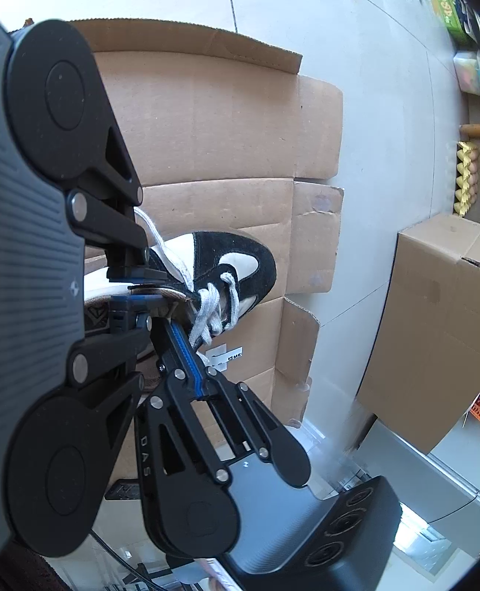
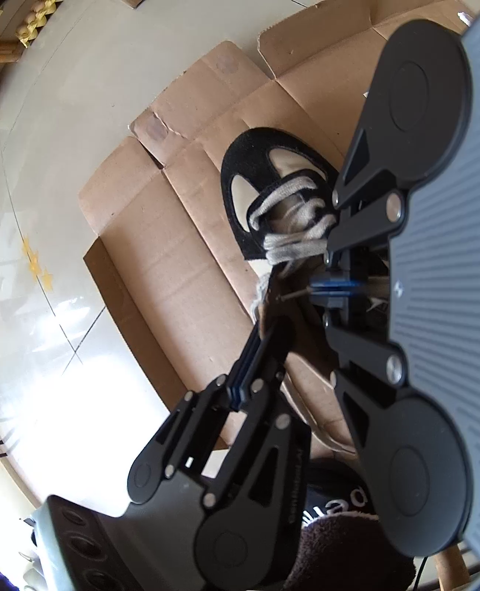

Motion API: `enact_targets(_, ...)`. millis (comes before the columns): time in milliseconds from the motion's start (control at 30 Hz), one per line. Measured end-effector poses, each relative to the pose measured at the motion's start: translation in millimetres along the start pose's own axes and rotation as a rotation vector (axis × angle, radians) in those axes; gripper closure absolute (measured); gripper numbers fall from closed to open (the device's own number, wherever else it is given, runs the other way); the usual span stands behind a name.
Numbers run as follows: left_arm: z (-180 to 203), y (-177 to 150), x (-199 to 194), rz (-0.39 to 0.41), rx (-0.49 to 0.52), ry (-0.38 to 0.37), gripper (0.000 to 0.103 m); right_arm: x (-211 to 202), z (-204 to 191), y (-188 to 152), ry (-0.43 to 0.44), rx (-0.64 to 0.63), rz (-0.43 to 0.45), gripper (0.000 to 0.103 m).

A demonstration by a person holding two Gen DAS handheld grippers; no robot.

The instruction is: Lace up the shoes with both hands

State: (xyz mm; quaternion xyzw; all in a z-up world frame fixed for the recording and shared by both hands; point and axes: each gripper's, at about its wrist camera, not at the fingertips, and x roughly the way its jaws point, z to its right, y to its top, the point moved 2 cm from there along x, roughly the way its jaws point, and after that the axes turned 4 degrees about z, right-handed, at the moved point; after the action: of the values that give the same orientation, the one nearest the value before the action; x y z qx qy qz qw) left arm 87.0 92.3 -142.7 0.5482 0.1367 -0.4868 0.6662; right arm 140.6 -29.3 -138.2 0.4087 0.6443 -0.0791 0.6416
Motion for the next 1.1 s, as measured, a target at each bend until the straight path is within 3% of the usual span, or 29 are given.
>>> enact_targets(933,24,-3,0,0.007,0.186,0.043,0.098,-8,-8,8,-0.003,-0.026,0.037,0.101)
enact_targets(1100,24,-1,0,-0.003,0.17,0.03,0.096,-2,-8,10,-0.012,-0.056,0.053,0.101)
